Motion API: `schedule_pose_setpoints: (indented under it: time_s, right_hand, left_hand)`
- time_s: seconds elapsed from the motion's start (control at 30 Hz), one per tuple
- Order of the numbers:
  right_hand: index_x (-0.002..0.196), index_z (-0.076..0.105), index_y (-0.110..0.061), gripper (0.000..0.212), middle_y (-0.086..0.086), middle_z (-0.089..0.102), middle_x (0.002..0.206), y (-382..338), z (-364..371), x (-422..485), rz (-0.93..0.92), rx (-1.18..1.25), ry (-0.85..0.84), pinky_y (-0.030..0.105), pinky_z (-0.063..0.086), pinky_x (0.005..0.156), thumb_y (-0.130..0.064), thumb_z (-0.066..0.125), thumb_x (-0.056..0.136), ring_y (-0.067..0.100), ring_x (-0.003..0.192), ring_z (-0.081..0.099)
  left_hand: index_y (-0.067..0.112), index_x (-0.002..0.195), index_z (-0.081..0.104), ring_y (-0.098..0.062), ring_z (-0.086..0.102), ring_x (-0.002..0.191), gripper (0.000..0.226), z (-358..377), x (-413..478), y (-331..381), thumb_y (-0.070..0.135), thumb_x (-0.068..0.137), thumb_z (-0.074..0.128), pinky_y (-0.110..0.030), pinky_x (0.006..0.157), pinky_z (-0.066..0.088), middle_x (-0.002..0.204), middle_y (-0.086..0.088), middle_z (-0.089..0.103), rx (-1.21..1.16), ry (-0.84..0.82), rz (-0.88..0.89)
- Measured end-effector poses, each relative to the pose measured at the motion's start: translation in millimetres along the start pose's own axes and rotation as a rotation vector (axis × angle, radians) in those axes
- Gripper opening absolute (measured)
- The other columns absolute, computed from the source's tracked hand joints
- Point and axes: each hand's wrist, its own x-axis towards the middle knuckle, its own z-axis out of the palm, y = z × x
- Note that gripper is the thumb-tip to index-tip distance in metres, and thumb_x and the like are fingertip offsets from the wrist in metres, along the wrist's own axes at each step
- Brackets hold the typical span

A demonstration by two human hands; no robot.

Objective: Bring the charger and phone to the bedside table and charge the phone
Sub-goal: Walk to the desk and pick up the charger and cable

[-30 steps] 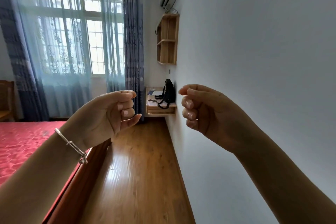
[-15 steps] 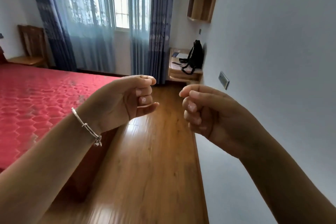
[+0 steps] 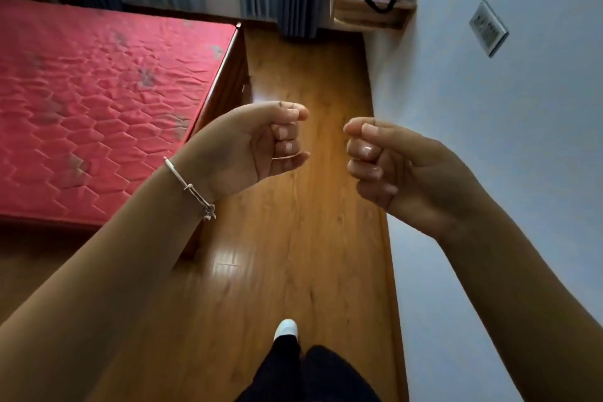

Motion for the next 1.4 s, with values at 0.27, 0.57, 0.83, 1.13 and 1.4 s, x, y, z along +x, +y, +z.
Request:
schedule_pose_setpoints:
  time_s: [0.27,0.57,0.83,1.13,1.4]
  right_hand:
    - [0.079,0.07,-0.02,0.021,-0.007,0.058,0.06,7.0,-32.1,60.5,0.077,0.056,0.05,0.014,0.039,0.041,-0.02,0.051,0.087,0.006,0.05,0.05]
    - [0.075,0.072,-0.02,0.02,-0.007,0.056,0.062,7.6,-81.2,134.5,0.157,0.213,0.028,0.014,0.036,0.045,-0.022,0.054,0.085,0.007,0.053,0.047]
    - [0.08,0.071,-0.018,0.019,-0.007,0.055,0.063,-25.2,-154.1,178.2,0.133,0.332,0.042,0.016,0.039,0.046,-0.022,0.053,0.086,0.005,0.054,0.047]
    - [0.08,0.071,-0.018,0.017,-0.006,0.056,0.064,-35.3,-183.0,235.1,0.189,0.347,0.017,0.016,0.039,0.047,-0.024,0.055,0.082,0.007,0.056,0.048]
    - [0.081,0.071,-0.017,0.017,-0.007,0.055,0.065,-55.1,-198.7,316.8,0.182,0.363,0.016,0.015,0.037,0.047,-0.024,0.055,0.083,0.006,0.056,0.047]
  left_hand:
    - [0.016,0.082,0.055,-0.006,0.043,0.053,0.01,-36.2,45.9,-1.8,0.015,0.086,0.046,-0.026,0.069,0.053,0.056,0.009,0.041,-0.083,0.06,-0.058]
    - [0.016,0.083,0.056,-0.006,0.045,0.052,0.01,-68.2,116.8,-7.9,0.015,0.086,0.047,-0.026,0.073,0.054,0.054,0.01,0.044,-0.108,0.16,-0.101]
    - [0.016,0.082,0.057,-0.006,0.046,0.053,0.01,-78.8,204.3,1.2,0.015,0.085,0.048,-0.027,0.072,0.053,0.056,0.009,0.044,-0.234,0.172,-0.114]
    - [0.016,0.083,0.059,-0.006,0.048,0.054,0.01,-104.1,262.1,20.4,0.016,0.085,0.049,-0.027,0.073,0.053,0.058,0.009,0.046,-0.238,0.184,-0.126]
    - [0.015,0.083,0.059,-0.007,0.048,0.053,0.007,-149.8,320.0,50.5,0.015,0.083,0.052,-0.029,0.073,0.053,0.057,0.007,0.045,-0.238,0.21,-0.142]
